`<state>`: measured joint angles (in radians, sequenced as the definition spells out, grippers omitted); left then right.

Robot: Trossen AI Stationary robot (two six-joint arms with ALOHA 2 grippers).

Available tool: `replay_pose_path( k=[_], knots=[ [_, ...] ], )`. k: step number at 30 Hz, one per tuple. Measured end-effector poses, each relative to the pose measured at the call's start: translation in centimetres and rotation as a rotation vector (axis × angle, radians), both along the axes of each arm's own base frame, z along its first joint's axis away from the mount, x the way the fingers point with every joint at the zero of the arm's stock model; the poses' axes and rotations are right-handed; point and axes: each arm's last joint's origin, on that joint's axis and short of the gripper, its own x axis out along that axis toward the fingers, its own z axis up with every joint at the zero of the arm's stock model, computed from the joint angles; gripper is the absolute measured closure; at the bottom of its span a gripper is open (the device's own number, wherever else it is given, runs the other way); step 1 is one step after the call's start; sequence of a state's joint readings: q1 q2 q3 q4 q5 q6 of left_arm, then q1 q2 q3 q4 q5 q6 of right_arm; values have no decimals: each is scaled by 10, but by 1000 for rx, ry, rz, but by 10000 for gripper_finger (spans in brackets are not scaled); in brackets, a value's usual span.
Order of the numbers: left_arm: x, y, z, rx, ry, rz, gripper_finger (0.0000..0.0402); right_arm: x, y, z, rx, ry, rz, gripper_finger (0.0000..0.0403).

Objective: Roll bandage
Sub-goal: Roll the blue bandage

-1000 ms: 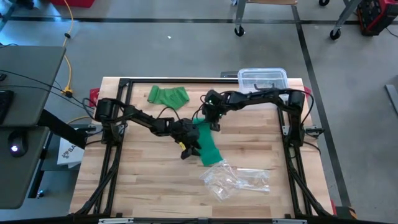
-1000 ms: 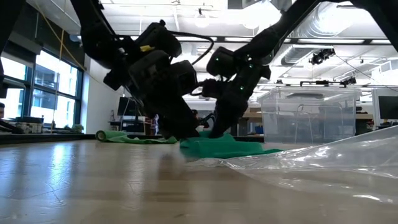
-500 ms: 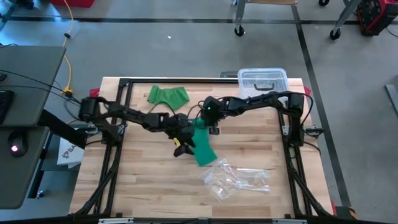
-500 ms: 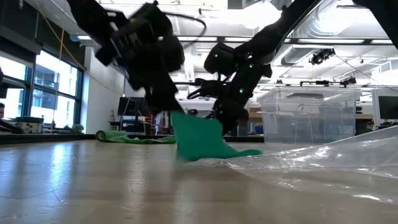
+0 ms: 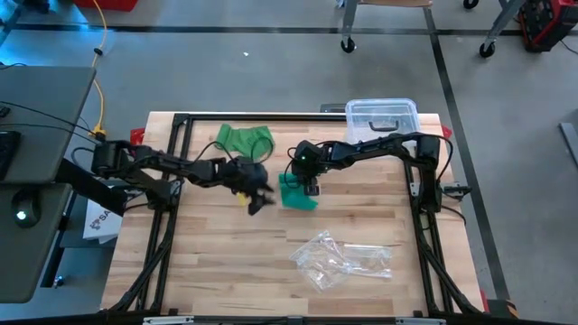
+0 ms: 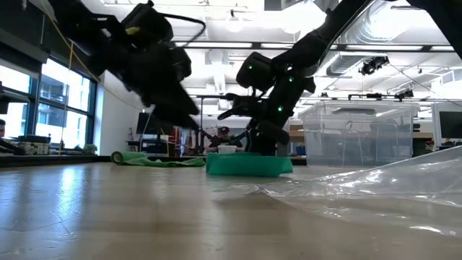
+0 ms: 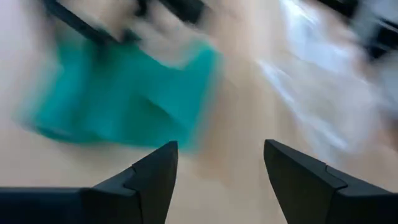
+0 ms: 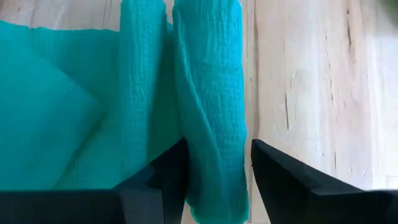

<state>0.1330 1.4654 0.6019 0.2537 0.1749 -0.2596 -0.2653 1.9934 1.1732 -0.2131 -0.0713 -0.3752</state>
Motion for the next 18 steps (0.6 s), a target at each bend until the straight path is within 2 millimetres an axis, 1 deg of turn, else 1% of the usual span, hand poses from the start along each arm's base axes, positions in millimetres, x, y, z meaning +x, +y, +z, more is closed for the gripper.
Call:
replay_pose_path(
  k=[3, 5, 6, 8, 10, 14, 18],
  knots=[
    [3, 16, 8, 145, -83, 133, 169, 0, 1, 0, 0, -1, 2, 237],
    [2, 30, 10, 168, -97, 174, 173, 0, 1, 0, 0, -1, 3, 237],
    [0, 38, 7, 162, -85, 195, 176, 0, 1, 0, 0, -1, 3, 237],
    [-2, 50, -1, 125, -49, 193, 183, 1, 1, 0, -1, -2, 4, 237],
    [-2, 58, -11, 87, -37, 172, 188, 1, 1, 0, -1, -6, 3, 237],
    [6, 63, -33, 68, -15, 164, 191, 1, 2, 1, 3, -11, -2, 237],
    [14, 67, -52, 60, 9, 229, 191, 3, 7, 1, 2, -17, 10, 237]
  ],
)
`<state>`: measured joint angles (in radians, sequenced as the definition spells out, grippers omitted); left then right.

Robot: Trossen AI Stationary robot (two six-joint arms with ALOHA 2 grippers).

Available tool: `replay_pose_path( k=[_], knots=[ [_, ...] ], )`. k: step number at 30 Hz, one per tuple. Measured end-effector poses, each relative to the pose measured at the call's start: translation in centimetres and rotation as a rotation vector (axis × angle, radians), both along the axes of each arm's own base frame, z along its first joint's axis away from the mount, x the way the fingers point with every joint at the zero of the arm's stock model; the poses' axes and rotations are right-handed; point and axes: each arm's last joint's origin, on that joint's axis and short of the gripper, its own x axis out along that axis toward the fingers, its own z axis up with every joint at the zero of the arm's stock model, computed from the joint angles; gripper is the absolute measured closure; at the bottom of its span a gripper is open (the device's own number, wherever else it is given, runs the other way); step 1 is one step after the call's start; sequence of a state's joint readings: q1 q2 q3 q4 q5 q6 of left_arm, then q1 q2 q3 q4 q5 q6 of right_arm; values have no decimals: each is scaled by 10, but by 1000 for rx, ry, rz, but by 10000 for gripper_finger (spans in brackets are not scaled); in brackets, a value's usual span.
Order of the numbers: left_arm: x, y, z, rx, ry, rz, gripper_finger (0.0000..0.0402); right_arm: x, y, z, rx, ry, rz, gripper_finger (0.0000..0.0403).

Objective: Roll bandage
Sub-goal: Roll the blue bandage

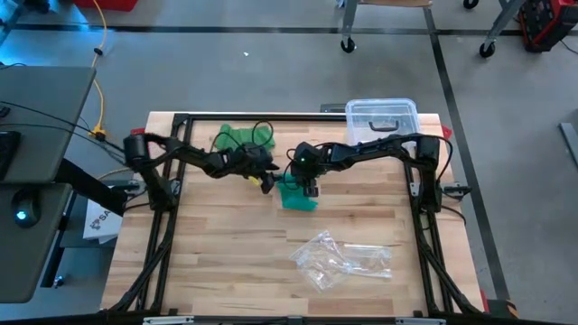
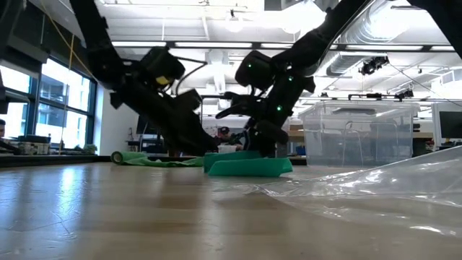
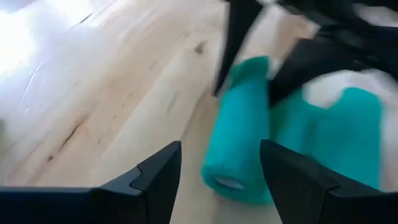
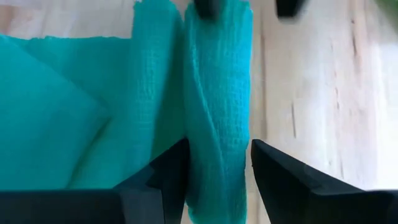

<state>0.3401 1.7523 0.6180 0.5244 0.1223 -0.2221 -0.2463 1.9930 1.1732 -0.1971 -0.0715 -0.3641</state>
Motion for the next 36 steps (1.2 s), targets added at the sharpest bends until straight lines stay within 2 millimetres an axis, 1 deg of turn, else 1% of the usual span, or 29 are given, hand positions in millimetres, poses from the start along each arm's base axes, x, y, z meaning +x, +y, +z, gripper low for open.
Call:
replay_pose_path(
  k=[3, 7, 11, 14, 19, 23, 25, 28, 30, 33, 36],
  knots=[
    [8, 4, -6, 9, 15, 20, 190, 1, 5, 0, -2, 0, 15, 237],
    [17, 6, -10, 17, 22, -28, 190, 2, 9, 0, -4, 5, 23, 237],
    [18, 6, -12, 16, 38, -42, 190, 2, 9, 0, -21, 7, 31, 237],
    [18, 5, -12, 47, 51, -63, 190, 1, 6, 1, -44, 11, 38, 235],
    [22, -10, -13, 182, 101, -97, 190, -3, 2, 7, -53, 17, 47, 215],
    [26, -25, -14, 324, 160, -78, 190, -6, 2, 24, -25, -17, 52, 196],
    [27, -32, -14, 389, 183, -60, 190, -9, 0, 30, -18, -11, 38, 191],
    [27, -39, -14, 465, 217, -29, 190, -14, -9, 33, 38, -16, -35, 190],
    [28, -43, -14, 508, 237, -15, 190, -16, -18, 34, 126, -39, -64, 190],
    [28, -47, -14, 565, 261, -14, 190, -20, -33, 26, 263, -53, -95, 190],
    [28, -50, -14, 591, 272, -20, 190, -22, -45, 18, 371, -68, -106, 199]
  ],
)
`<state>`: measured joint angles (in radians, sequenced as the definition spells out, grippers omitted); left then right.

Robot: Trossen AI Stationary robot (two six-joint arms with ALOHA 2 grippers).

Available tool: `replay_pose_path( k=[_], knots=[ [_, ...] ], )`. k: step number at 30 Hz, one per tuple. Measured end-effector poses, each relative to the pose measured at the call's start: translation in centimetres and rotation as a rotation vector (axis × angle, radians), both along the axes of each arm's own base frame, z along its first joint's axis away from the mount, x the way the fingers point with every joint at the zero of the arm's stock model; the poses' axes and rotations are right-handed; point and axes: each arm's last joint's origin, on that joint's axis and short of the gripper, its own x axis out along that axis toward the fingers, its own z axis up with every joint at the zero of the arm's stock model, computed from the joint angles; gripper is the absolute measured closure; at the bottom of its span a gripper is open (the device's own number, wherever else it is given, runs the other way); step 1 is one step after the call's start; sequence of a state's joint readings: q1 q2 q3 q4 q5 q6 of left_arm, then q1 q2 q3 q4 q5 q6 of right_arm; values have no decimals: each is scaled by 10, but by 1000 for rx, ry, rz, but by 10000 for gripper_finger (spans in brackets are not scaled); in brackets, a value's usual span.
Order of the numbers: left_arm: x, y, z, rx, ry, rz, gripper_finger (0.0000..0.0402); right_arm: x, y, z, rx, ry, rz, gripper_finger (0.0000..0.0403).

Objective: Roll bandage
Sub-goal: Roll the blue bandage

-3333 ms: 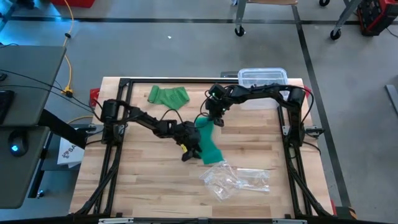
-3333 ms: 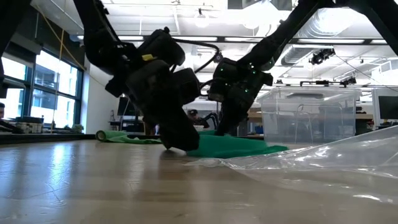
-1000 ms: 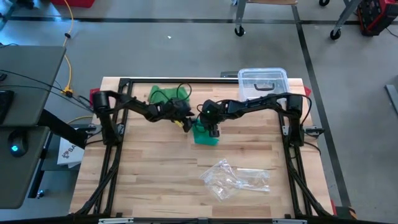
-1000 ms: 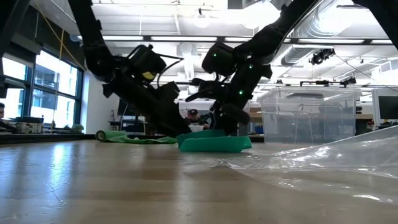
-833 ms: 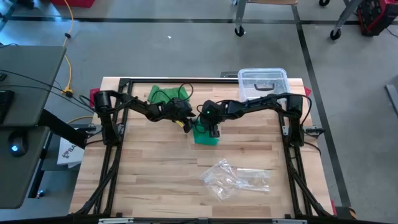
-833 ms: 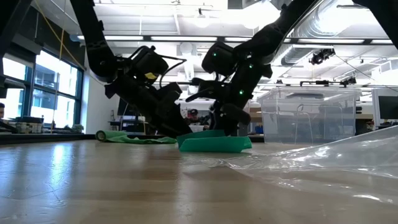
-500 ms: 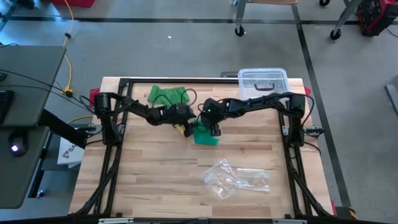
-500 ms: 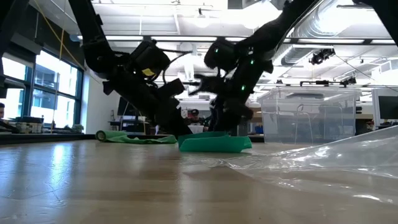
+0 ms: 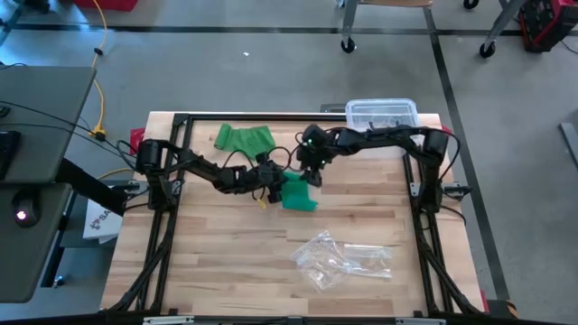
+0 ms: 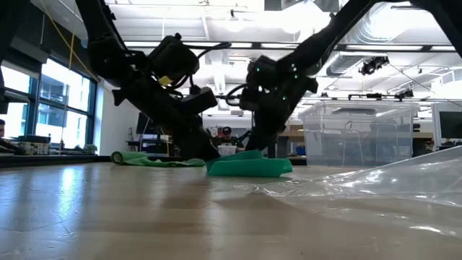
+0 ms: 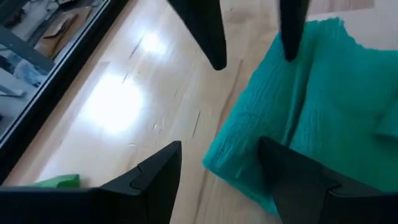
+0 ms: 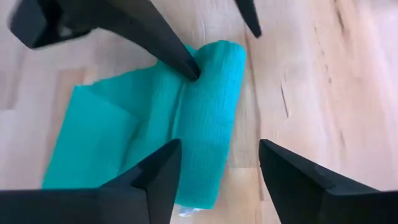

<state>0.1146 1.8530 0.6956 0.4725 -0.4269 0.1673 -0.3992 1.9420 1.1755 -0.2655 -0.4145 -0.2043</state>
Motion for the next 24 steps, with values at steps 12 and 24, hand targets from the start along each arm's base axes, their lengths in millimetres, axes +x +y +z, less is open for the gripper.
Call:
replay_pose_path(
  k=[12, 24],
  knots=[
    [-4, -15, 15, -21, -9, -36, 190, 10, 12, -26, 0, 43, 21, 276],
    [-14, 17, 48, -308, -177, -17, 190, 19, 19, -22, -204, -1, 109, 303]
  ],
)
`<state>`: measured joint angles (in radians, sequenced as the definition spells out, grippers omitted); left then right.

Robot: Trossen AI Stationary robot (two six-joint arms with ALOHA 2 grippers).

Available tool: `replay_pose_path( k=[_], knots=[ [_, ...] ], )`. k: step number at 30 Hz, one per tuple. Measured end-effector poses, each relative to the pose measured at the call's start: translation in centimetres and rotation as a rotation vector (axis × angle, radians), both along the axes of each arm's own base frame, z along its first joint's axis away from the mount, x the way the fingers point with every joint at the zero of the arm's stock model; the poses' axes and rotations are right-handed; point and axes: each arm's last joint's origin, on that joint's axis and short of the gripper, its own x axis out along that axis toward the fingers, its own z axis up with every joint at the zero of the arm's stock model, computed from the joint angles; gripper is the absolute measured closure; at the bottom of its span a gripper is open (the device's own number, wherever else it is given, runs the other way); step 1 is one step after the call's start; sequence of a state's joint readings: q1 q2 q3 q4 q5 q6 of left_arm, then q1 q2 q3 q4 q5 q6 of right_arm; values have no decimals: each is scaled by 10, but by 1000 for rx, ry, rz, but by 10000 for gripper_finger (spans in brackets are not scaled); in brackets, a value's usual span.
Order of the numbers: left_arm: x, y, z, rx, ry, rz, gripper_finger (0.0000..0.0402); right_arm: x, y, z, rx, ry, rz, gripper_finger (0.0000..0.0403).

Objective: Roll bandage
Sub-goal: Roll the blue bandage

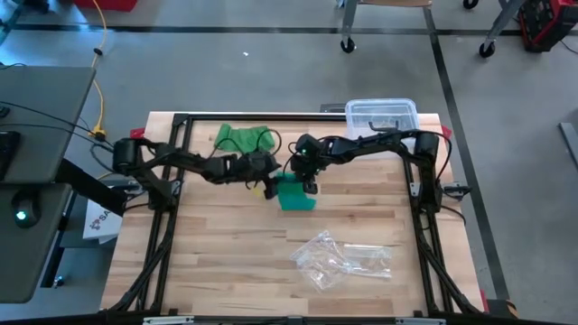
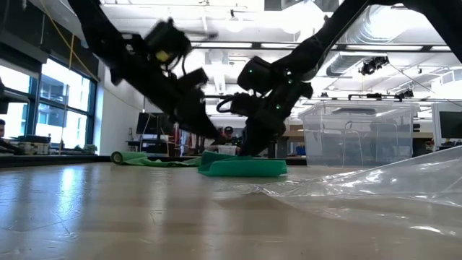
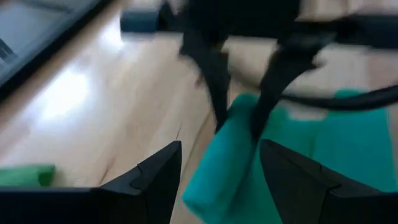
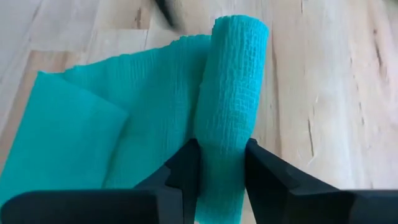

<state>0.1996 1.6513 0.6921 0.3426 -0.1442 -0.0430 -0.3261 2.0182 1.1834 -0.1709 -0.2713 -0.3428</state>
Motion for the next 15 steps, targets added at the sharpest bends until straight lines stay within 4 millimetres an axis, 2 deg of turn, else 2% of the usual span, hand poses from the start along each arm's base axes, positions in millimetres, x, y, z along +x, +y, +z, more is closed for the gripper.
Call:
replay_pose_path(
  k=[3, 6, 11, 15],
  knots=[
    [1, 14, -10, -44, -12, -69, 190, 2, 2, 0, -28, -5, 21, 304],
    [4, 20, -22, -99, -22, -157, 190, 2, 2, 0, -34, -9, 27, 304],
    [5, 25, -43, -84, 37, -94, 190, 2, 2, 0, -39, -14, 33, 304],
    [6, 25, -47, -101, 38, -74, 190, 3, 4, 0, -68, -19, 84, 304]
  ],
)
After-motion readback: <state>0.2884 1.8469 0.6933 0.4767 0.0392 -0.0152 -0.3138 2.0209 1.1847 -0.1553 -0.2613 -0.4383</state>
